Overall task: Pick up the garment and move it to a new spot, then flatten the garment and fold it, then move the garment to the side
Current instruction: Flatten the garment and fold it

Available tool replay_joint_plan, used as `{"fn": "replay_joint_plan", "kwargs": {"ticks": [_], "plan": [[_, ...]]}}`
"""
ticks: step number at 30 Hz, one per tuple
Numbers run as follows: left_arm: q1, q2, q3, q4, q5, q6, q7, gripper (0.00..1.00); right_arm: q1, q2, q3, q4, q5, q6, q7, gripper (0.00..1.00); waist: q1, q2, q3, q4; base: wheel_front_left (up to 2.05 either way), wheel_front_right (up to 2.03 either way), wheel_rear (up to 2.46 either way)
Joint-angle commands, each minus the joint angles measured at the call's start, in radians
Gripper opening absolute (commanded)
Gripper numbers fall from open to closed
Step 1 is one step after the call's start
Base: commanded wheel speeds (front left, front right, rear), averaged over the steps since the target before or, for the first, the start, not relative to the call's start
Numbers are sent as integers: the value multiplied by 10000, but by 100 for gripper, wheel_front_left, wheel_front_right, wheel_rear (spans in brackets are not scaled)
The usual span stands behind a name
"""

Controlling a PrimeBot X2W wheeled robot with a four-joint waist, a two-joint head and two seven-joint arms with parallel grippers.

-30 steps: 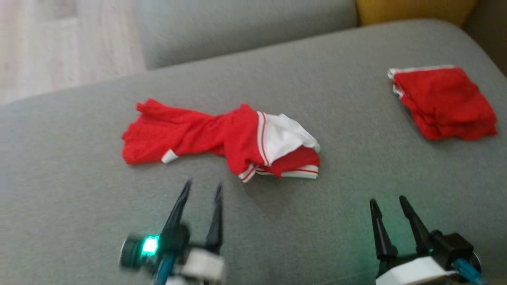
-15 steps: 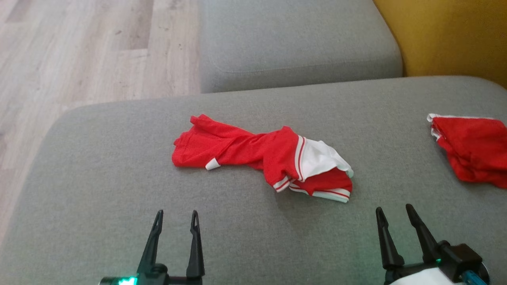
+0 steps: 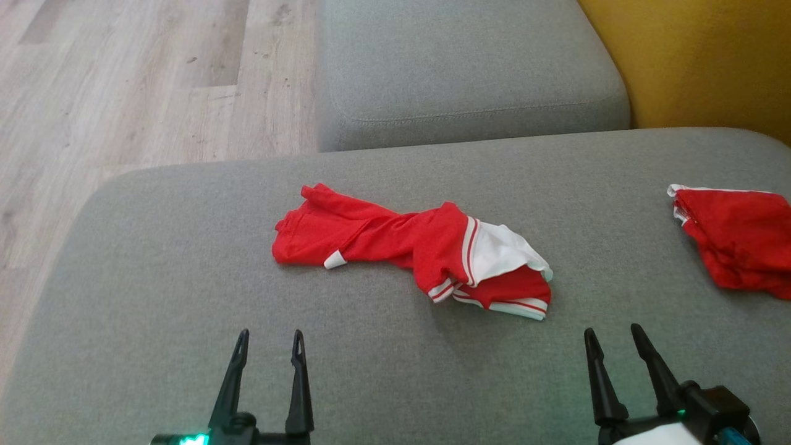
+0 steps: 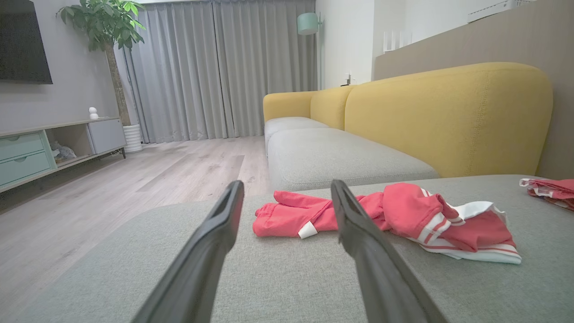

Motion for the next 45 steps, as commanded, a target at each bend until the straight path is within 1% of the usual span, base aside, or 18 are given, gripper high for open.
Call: {"fn": "replay_joint_plan", "kwargs": {"ticks": [1, 7, 9, 11, 14, 16, 19, 21, 22, 24, 27, 31, 33, 37, 38, 39, 40, 45], "plan": [[-231, -88, 358, -292, -17, -14, -95, 100, -326, -49, 186, -382, -60, -7, -109, 100, 0, 0, -4, -5, 0, 0, 0], [-180, -90, 350, -204, -130, 5, -95, 100, -343, -29, 201, -398, -58, -7, -109, 100, 0, 0, -4, -42, 0, 0, 0], [-162, -90, 324, -72, -199, -51, -95, 100, -367, -24, 220, -412, -52, -7, -109, 100, 0, 0, 54, -75, 0, 0, 0], [-216, -90, 132, 386, -303, -297, -95, 100, -400, -20, 238, -453, -48, -7, -109, 100, 0, 0, 171, -98, 0, 0, 0], [-709, -90, -206, 1250, -393, -693, -95, 100, -478, -42, 304, -479, -33, -7, -109, 100, 0, 0, 431, -200, 0, 0, 0], [-1212, -90, -522, 1849, -389, -953, -95, 100, -561, -69, 358, -474, -3, -7, -109, 100, 0, 0, 655, -308, 0, 0, 0], [-2131, -90, -1189, 3145, -488, -1519, -95, 100, -734, -121, 490, -488, 30, -7, -109, 100, 0, 0, 1012, -540, 0, 0, 0], [-2862, -90, -1596, 3904, -494, -1694, -95, 100, -834, -143, 569, -512, 13, -7, -109, 100, 0, 0, 1230, -731, 0, 0, 0], [-2862, -90, -1596, 3904, -494, -1694, -95, 100, -834, -143, 569, -512, 13, -7, -109, 100, 0, 0, 1230, -731, 0, 0, 0], [-3547, -90, -2017, 4607, -464, -1774, -95, 100, -936, -151, 631, -527, -18, -7, -109, 100, 0, 0, 1461, -938, 0, 0, 0], [-4617, -91, -2524, 5470, -261, -1698, -95, 100, -1199, -160, 774, -547, -15, -7, -109, 100, 0, 0, 1926, -1261, 0, 0, 0], [-5822, -91, -2962, 6293, -93, -1573, -95, 100, -1547, -161, 883, -545, 32, -7, -109, 100, 0, 0, 2403, -1668, 0, 0, 0], [-6317, -91, -3061, 6541, -41, -1449, -95, 100, -1696, -163, 922, -545, 55, -7, -109, 100, 0, 0, 2600, -1860, 0, 0, 0], [-7053, -91, -3211, 6601, -24, -1374, -95, 100, -1927, -166, 972, -538, 101, -7, -109, 100, 0, 0, 2893, -2165, 0, 0, 0], [-7195, -91, -3218, 6518, 20, -1331, -95, 40, -1979, -165, 999, -535, 112, -7, -109, 100, 0, 0, 2949, -2242, 0, 0, 0], [-7312, -91, -3233, 6392, 68, -1320, -95, 5, -2026, -163, 1026, -530, 122, -7, -109, 100, 0, 0, 2996, -2312, 0, 0, 0], [-7399, -91, -3244, 6292, 95, -1347, -95, 0, -2068, -161, 1052, -518, 130, -7, -109, 100, 0, 0, 3026, -2385, 0, 0, 0], [-7883, -32, -3419, 5697, 358, -1703, -95, 0, -2209, -116, 1177, -448, 171, -7, -109, 100, 0, 0, 2950, -2839, 0, 0, 0]]}}
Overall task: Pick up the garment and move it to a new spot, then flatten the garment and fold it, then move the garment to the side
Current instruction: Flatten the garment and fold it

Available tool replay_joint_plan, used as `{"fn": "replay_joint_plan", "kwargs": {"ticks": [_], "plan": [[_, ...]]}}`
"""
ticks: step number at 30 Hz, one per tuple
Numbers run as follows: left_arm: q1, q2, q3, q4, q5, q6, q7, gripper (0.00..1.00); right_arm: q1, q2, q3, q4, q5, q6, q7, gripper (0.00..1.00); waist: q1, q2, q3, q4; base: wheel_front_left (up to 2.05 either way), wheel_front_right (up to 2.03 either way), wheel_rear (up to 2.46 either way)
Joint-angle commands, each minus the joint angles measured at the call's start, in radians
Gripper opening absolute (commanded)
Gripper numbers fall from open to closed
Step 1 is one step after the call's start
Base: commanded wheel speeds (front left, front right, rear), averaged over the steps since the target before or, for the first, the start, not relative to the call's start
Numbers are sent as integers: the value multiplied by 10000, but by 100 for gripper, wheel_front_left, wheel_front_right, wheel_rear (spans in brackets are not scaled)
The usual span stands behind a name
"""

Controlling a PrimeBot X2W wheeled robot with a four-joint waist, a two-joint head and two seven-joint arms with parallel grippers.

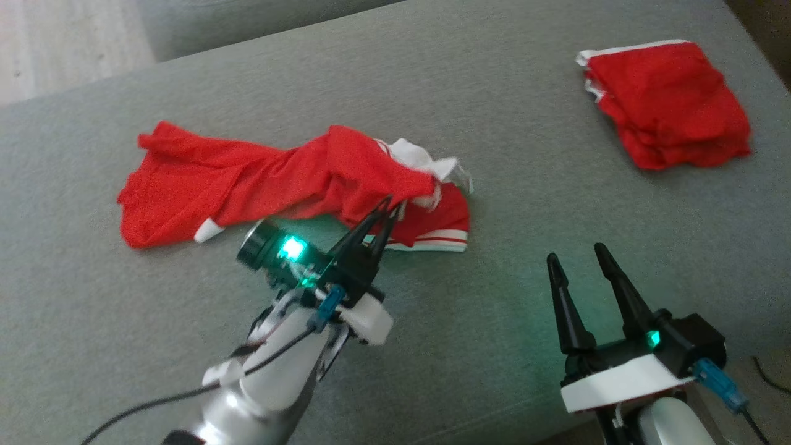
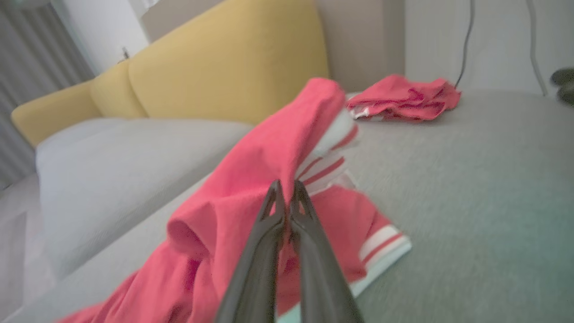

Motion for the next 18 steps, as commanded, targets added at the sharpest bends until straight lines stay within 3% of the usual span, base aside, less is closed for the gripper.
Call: {"fn": "replay_joint_plan", "kwargs": {"ticks": [1, 9, 14, 18], "plan": [[-748, 45, 141, -648, 120, -179, -80, 0, -305, -67, 262, -237, 77, -7, -109, 100, -2, 0, -80, -316, 0, 0, 0], [-3604, 26, 755, -2170, 3, -906, -80, 0, -212, 43, 391, -185, 182, -7, -109, 100, -2, 0, -451, -932, 0, 0, 0], [-5685, 6, 2134, -2515, -903, -1190, -80, 0, 45, 69, 250, -191, 180, -7, -109, 100, -2, 0, -698, -809, 0, 0, 0], [-5887, 27, 3316, -2374, -1905, -1351, -80, 0, 174, 78, 136, -214, 165, -7, -109, 100, -2, 0, -878, -417, 0, 0, 0]]}}
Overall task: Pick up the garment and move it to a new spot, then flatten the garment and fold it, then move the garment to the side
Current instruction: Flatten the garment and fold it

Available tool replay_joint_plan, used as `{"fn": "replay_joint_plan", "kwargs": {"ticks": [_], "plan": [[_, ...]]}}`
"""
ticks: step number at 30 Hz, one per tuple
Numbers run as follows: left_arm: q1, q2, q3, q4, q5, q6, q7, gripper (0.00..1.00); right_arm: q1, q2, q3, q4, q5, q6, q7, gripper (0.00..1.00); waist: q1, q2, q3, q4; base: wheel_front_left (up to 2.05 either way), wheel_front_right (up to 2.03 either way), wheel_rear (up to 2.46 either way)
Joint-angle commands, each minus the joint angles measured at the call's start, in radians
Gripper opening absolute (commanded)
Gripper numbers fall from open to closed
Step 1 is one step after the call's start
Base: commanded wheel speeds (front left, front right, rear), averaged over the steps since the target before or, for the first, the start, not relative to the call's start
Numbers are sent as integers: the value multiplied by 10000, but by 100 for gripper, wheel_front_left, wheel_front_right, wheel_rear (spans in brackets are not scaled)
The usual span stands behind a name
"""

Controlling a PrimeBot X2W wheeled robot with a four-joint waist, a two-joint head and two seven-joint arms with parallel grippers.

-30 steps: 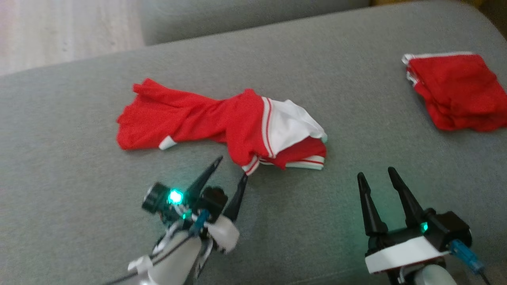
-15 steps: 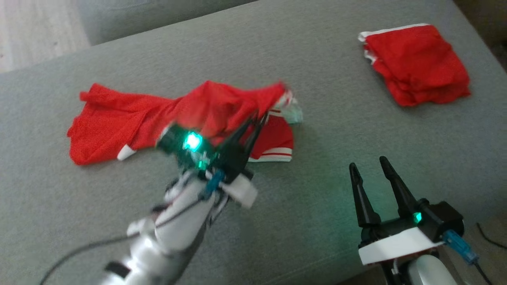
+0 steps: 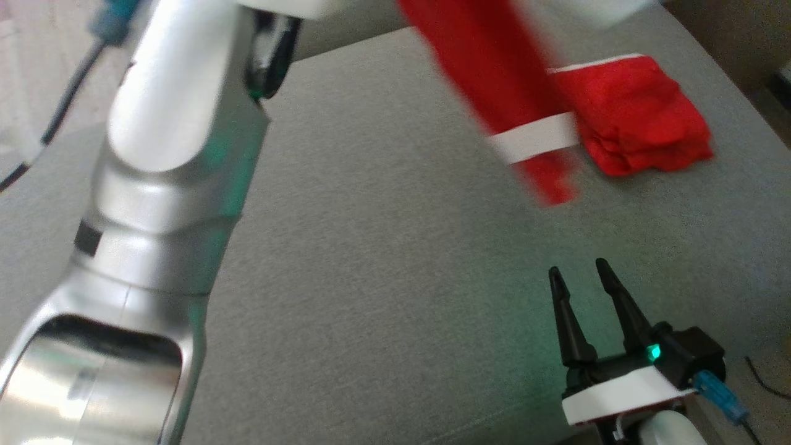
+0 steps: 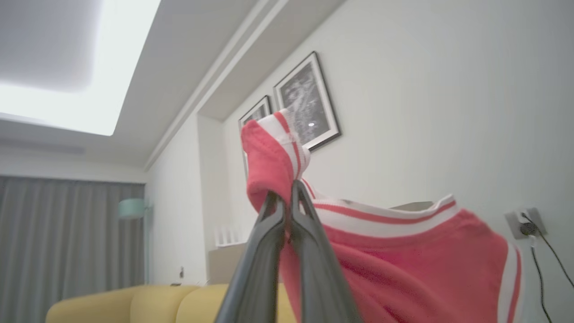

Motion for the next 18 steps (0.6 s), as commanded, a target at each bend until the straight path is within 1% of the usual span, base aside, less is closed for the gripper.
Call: {"fn": "replay_joint_plan", "kwargs": {"ticks": [1, 3, 4, 6, 8, 11, 12, 13, 16, 18], "plan": [[408, 350, 733, -74, -486, -88, -9, 0, -97, -21, 120, -326, 50, -7, -109, 100, 1, 0, -140, 389, 0, 0, 0], [1272, 386, 1119, 121, -1016, -136, -9, 0, -11, -19, 5, -383, 32, -7, -109, 100, 1, 0, -136, 706, 0, 0, 0], [1272, 386, 1119, 121, -1016, -136, -9, 0, -11, -19, 5, -383, 32, -7, -109, 100, 1, 0, -136, 706, 0, 0, 0], [2489, 473, 1394, 400, -1459, -128, -9, 0, 26, -18, -65, -429, 18, -7, -109, 100, 1, 0, -84, 957, 0, 0, 0], [3895, 534, 1752, 798, -1932, 33, -5, 0, 34, -17, -140, -474, 16, -7, -109, 100, 1, 0, 1, 1174, 0, 0, 0], [5981, 518, 2281, 1619, -2589, 433, 37, 0, 10, -16, -205, -499, -24, -7, -109, 100, 1, 0, 143, 1394, 0, 0, 0], [6607, 499, 2433, 1931, -2792, 580, 75, 24, -7, -16, -221, -507, -33, -7, -109, 100, 1, 0, 183, 1429, 0, 0, 0], [7151, 494, 2539, 2187, -2869, 757, 70, 100, -21, -16, -240, -517, -38, -7, -109, 100, 1, 0, 219, 1462, 0, 0, 0], [8335, 584, 2830, 2430, -2742, 1285, 15, 100, -16, -16, -349, -558, -41, -7, -109, 100, 1, 0, 276, 1591, 0, 0, 0], [8821, 740, 3036, 1911, -2351, 1568, 0, 100, 42, -16, -468, -577, -48, -7, -109, 100, 1, 0, 273, 1722, 0, 0, 0]]}}
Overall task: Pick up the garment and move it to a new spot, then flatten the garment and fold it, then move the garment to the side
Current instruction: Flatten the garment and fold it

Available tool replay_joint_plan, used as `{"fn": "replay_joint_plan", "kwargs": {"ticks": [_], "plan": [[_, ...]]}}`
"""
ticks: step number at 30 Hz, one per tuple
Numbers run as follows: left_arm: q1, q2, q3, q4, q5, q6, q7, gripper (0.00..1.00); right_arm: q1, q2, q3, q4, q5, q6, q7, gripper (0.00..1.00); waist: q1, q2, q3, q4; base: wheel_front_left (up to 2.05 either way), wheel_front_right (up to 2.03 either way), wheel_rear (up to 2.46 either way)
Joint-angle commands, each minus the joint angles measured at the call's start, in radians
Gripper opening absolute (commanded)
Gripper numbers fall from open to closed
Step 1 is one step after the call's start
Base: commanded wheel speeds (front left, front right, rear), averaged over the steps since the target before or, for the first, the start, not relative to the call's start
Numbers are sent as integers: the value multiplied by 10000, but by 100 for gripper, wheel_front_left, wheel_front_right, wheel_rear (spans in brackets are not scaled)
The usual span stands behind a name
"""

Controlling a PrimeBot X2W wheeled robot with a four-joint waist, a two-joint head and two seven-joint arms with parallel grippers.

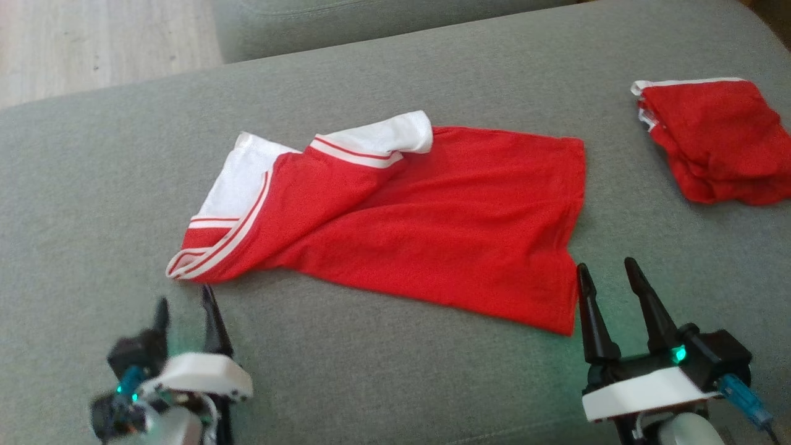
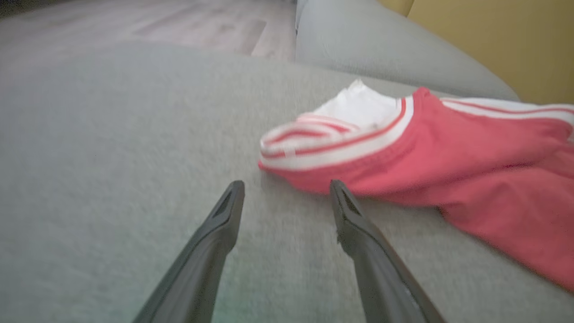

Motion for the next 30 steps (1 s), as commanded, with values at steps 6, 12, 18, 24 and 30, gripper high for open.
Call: {"fn": "replay_joint_plan", "kwargs": {"ticks": [6, 12, 18, 24, 30], "plan": [[-790, 1342, -224, -2983, 2176, -623, -123, 100, -190, -54, 263, -385, -65, -7, -109, 100, 0, 0, 213, 429, 0, 0, 0], [-4118, 2378, -2379, -3365, 3233, -2290, 1385, 100, -744, -124, 598, -465, -33, -7, -109, 100, 0, 0, 1121, 260, 0, 0, 0], [-7926, 3064, -6645, -2989, 909, -2386, 3661, 100, -1384, -114, 887, -481, 106, -7, -109, 100, 0, 0, 2311, -369, 0, 0, 0], [-10545, 3542, -9243, -1896, -1121, -2389, 4615, 100, -1956, -63, 1192, -528, 312, -7, -109, 100, 0, 0, 3359, -1226, 0, 0, 0], [-11690, 3766, -10716, -1116, -2069, -2390, 4622, 100, -2177, -45, 1364, -530, 586, -7, -109, 100, 0, 0, 3893, -1828, 0, 0, 0]]}}
